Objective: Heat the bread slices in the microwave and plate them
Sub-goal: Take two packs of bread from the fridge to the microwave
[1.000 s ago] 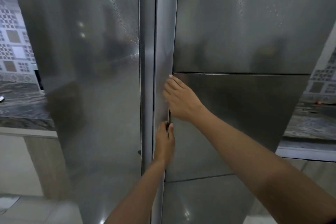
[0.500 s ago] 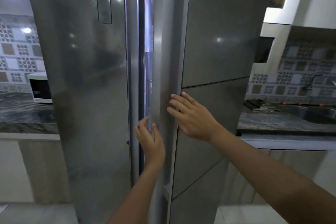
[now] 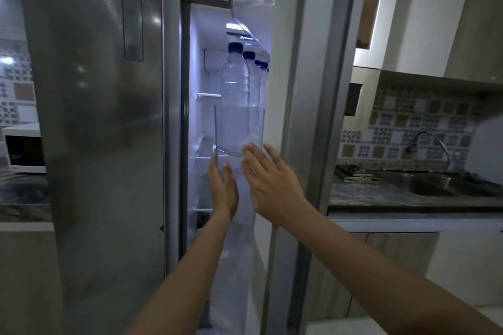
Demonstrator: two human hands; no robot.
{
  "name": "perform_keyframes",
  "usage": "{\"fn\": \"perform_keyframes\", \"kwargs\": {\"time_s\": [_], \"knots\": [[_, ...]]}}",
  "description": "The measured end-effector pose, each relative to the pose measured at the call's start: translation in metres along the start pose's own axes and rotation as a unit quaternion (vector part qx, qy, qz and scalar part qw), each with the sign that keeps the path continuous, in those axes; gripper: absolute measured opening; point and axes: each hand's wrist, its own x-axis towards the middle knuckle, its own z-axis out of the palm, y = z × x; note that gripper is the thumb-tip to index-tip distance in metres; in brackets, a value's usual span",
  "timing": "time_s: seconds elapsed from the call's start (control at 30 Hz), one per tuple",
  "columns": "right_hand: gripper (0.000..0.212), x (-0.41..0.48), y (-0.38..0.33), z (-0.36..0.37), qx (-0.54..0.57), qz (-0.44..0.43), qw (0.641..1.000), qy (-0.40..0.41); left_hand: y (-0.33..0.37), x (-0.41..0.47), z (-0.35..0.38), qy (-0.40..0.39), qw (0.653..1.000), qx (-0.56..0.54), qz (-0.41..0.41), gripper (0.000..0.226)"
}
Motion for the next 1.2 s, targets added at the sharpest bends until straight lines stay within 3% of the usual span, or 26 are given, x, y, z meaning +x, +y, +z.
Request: {"fn": "perform_keyframes", "kwargs": {"time_s": [0.17,0.3,0.4,0.43,0.5,0.6,0.73,0.9,1.2], "knots": [[0.057,-0.001,0.016,0.005,0.012,0.060,0.998,0.001,0.022,0.014,0.022,-0.068,0.995,-0.075,-0.027,0.050],[0.057,0.005,0.027,0.010,-0.026,0.081,0.995,0.045,0.030,0.032,0.047,-0.184,0.979,-0.082,-0.028,0.060],[0.053,0.027,0.028,0.012,-0.051,0.137,0.989,-0.018,0.033,0.035,0.068,-0.241,0.969,-0.040,0.033,0.054],[0.052,0.028,0.033,0.013,-0.073,0.171,0.982,-0.002,0.034,0.034,0.075,-0.246,0.967,-0.021,0.062,0.049],[0.055,0.021,0.053,0.020,-0.122,0.167,0.978,0.010,0.034,0.036,0.094,-0.255,0.963,-0.012,0.085,0.049],[0.069,0.000,0.080,0.011,-0.227,0.175,0.956,-0.068,0.033,0.043,0.124,-0.251,0.963,-0.011,0.095,0.053],[0.076,0.004,0.099,0.037,-0.176,0.198,0.950,-0.166,0.014,0.063,0.159,-0.252,0.947,0.016,0.199,0.057],[0.077,-0.018,0.133,0.077,-0.139,0.267,0.950,-0.081,-0.016,0.086,0.192,-0.230,0.935,0.057,0.265,0.074],[0.063,-0.071,0.190,0.125,-0.096,0.306,0.947,0.015,-0.039,0.077,0.242,-0.201,0.860,0.179,0.434,0.068]]}}
